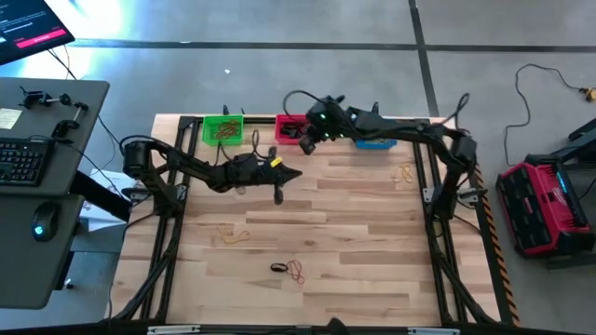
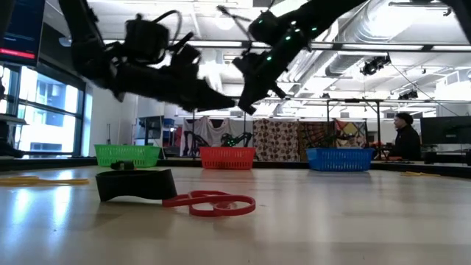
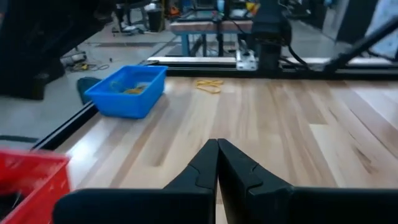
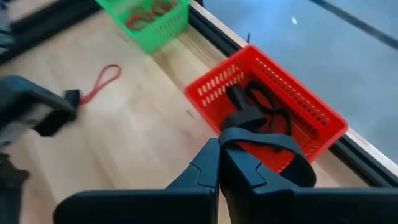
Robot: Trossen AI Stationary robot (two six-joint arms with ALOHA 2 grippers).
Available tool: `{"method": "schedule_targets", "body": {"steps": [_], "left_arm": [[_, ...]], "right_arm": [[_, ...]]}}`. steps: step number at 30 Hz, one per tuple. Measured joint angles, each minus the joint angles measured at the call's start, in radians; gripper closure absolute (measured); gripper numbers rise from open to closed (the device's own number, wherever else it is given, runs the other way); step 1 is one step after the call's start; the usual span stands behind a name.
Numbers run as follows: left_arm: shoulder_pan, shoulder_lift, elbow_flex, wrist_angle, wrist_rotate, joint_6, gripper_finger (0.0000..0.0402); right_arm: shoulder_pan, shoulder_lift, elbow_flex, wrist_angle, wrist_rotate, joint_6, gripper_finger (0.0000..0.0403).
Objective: Sort rubber bands into baskets
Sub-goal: Put the black rubber band into the red bin
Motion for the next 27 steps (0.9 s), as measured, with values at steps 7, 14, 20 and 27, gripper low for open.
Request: {"method": "schedule_targets", "body": {"steps": [7,14,20,27], "left_arm": [[0.057,-0.074,-0.175,0.132,-0.016,-0.066,0.0401],[0.057,-0.175,-0.253,0.123,-0.057,-0.034,0.0401],[0.058,-0.237,-0.304,0.113,-0.071,-0.015,0.0401],[0.060,-0.278,-0.320,0.033,-0.079,-0.023,0.0401]], "right_arm": [[-0.047,0.192,0.263,-0.160,-0.018,-0.002,0.0403],[-0.091,0.407,0.527,-0.339,-0.032,0.035,0.0403],[-0.116,0.556,0.730,-0.488,-0.047,0.061,0.0403],[-0.136,0.658,0.847,-0.568,-0.104,0.088,0.0403]]}}
